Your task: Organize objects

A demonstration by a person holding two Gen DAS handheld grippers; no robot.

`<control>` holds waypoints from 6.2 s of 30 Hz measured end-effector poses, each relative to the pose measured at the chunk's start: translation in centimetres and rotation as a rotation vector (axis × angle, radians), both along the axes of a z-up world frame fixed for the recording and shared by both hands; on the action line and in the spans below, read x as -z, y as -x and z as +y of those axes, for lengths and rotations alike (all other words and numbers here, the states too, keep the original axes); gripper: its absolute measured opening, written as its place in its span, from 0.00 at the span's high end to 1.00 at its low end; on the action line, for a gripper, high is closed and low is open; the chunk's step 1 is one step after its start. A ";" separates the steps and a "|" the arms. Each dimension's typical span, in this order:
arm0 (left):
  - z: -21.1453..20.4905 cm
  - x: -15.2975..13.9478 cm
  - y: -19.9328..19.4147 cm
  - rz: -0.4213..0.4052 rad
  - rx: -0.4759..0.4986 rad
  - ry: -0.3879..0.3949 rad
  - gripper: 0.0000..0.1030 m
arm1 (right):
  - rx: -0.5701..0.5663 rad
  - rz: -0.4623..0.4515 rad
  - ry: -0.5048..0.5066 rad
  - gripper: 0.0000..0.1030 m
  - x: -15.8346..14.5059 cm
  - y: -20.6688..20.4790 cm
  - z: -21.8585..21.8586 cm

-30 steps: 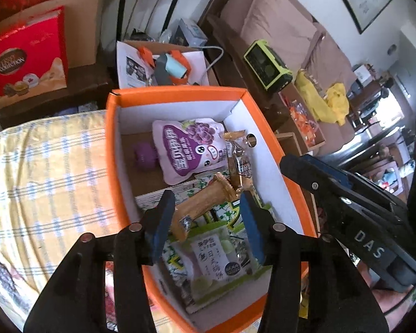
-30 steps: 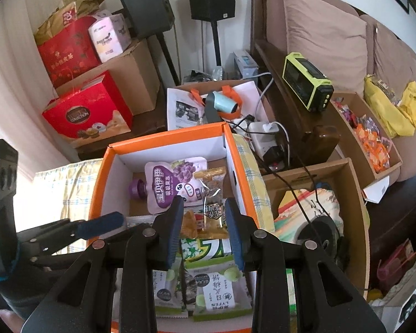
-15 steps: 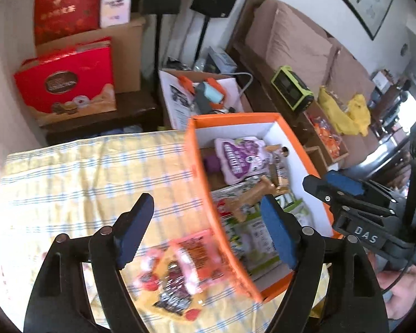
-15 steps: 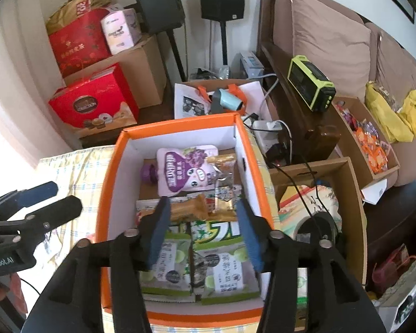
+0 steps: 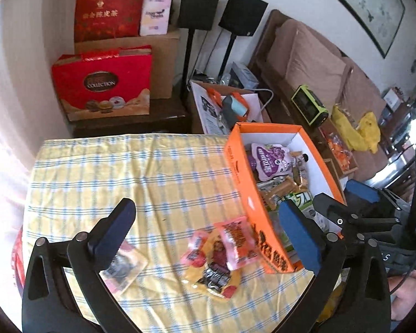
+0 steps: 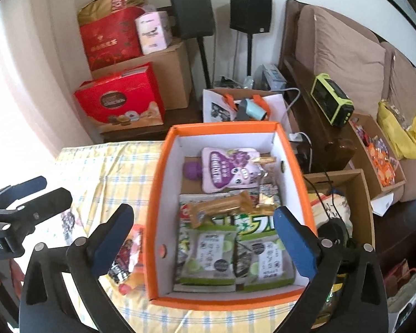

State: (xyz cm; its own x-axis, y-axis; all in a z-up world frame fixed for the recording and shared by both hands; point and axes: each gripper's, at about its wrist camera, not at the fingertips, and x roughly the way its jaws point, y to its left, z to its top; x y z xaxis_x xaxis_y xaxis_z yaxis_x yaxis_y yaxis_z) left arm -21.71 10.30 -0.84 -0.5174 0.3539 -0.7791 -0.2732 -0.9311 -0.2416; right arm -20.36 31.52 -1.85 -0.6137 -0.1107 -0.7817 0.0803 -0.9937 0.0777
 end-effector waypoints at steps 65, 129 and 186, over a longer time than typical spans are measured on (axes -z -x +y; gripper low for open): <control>-2.7 11.7 -1.8 -0.375 0.201 -0.317 0.55 | -0.093 -0.082 0.175 0.67 4.4 -8.5 -2.2; -23.1 10.2 -5.3 -0.246 -0.152 -0.416 0.99 | -0.408 -0.318 0.162 0.73 12.1 4.7 -19.9; -25.9 13.5 -5.4 -0.304 -0.201 -0.464 0.99 | -0.415 -0.450 0.536 0.55 12.4 0.9 -22.7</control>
